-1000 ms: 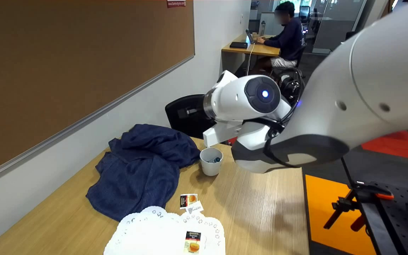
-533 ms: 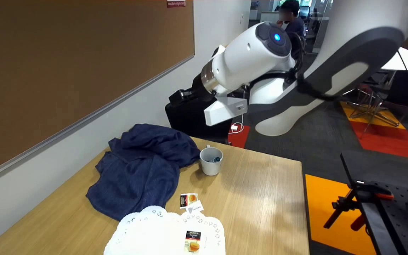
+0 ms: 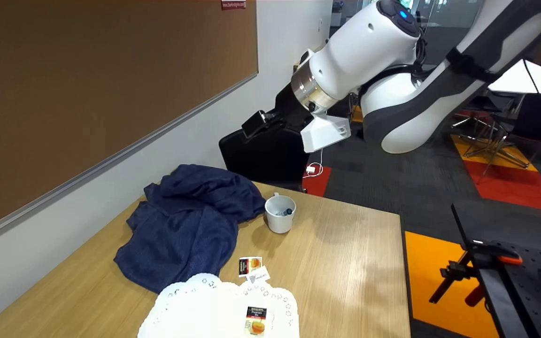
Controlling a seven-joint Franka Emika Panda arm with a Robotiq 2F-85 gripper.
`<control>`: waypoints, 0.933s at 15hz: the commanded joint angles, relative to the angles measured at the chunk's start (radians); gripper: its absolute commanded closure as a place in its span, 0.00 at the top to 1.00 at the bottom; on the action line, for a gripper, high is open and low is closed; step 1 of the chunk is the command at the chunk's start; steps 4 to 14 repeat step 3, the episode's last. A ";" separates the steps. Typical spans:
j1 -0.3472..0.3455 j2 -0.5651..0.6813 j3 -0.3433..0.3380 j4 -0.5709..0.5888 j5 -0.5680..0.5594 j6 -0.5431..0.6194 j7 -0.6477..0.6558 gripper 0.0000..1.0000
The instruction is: Put the marker in the mug
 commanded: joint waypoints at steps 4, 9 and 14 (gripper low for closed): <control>0.018 0.019 0.000 0.006 0.010 0.000 0.000 1.00; 0.018 0.019 0.000 0.006 0.010 0.000 0.000 1.00; 0.018 0.019 0.000 0.006 0.010 0.000 0.000 1.00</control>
